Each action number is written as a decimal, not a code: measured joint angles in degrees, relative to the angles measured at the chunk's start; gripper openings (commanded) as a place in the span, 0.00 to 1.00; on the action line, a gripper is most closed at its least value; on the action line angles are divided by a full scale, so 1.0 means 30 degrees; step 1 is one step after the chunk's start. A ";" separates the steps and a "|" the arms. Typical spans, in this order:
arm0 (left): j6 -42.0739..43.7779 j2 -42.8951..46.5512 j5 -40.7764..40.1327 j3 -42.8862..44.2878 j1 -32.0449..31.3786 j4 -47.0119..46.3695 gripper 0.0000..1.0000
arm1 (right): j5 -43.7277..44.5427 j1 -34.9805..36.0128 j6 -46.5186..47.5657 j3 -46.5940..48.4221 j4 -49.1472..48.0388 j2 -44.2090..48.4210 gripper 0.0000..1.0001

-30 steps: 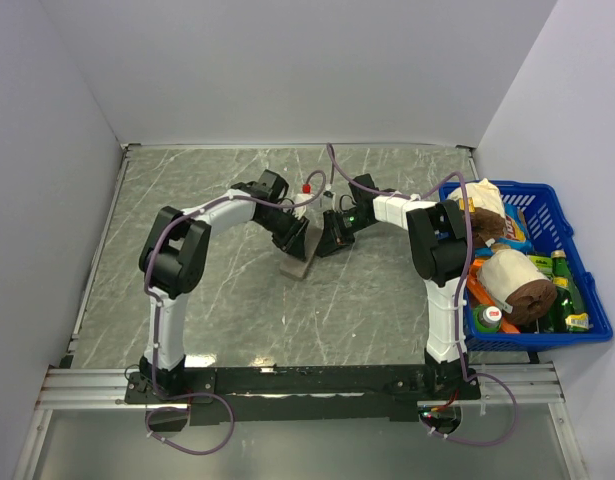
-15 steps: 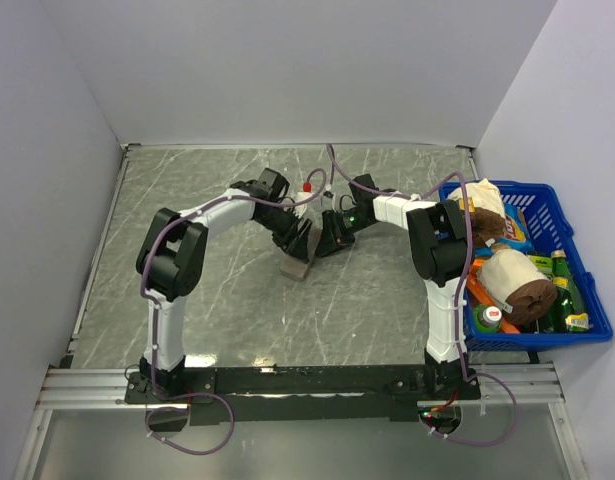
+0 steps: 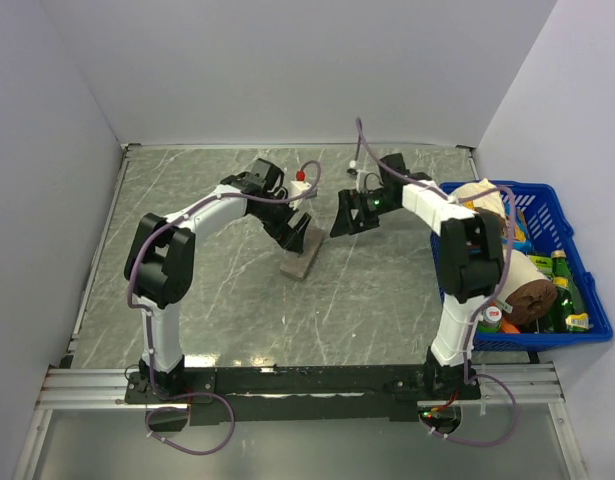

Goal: Organize the sunglasses
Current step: Rotate the case with sunglasses at the center of the board.

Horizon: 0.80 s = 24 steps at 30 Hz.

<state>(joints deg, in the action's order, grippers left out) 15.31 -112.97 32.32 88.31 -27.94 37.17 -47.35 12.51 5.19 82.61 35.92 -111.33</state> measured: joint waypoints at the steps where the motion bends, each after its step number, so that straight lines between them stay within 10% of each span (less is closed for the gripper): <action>1: 0.0000 0.0000 -0.0335 0.0000 -0.0044 -0.0007 0.96 | 0.0197 -0.0153 0.0313 0.0000 0.0284 0.0517 1.00; 24: -0.0015 -0.2506 -0.4597 0.1610 -0.2688 0.0699 0.96 | 0.3650 -0.0503 0.4109 -0.1974 0.1260 1.0950 1.00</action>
<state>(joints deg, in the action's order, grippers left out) 15.27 -120.49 18.52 93.14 -36.01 39.27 -36.40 11.00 17.52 76.69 39.70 -78.48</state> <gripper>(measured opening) 0.967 0.998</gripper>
